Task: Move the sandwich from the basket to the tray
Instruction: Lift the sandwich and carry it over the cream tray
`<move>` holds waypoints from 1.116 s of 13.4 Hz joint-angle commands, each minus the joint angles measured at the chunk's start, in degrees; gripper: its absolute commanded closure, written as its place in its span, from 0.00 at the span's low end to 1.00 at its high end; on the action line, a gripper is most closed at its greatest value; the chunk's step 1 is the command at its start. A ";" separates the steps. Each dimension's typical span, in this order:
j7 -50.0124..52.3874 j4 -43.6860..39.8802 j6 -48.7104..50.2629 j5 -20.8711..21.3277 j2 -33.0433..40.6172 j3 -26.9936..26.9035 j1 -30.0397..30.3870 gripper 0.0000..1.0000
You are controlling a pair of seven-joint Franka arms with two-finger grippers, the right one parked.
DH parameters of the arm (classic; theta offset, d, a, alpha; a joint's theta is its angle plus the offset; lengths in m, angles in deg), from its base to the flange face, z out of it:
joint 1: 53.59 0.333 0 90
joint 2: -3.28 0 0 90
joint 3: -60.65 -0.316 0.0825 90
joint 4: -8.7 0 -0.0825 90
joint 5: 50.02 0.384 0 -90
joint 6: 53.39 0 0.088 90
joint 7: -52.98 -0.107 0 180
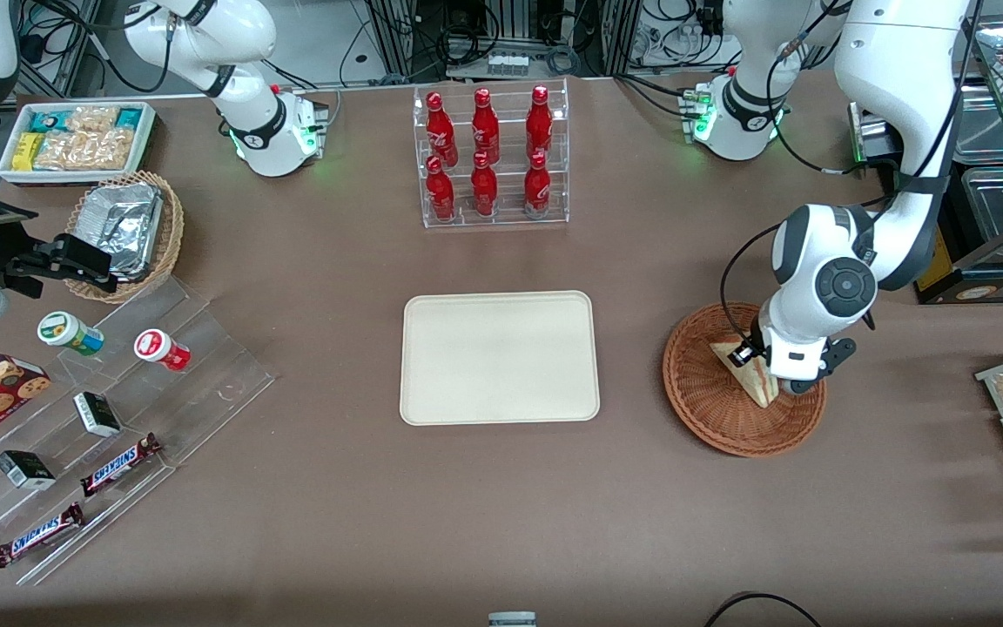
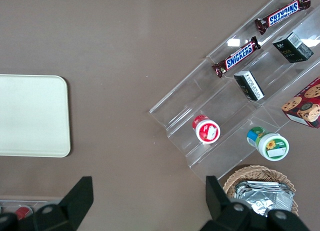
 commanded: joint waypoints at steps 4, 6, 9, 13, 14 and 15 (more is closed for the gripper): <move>-0.61 -8.95 11.87 0.38 1.43 -0.24 -0.83 1.00; -1.31 -16.33 19.69 0.29 1.17 0.64 -1.62 1.00; -0.79 -24.44 25.17 -0.32 -0.15 0.82 -3.81 1.00; 3.33 -27.96 25.18 -3.40 -0.76 1.61 -10.13 1.00; 3.43 -29.10 25.00 -3.40 -1.72 1.61 -12.32 1.00; 3.43 -30.51 24.74 -3.40 -3.56 1.61 -14.43 1.00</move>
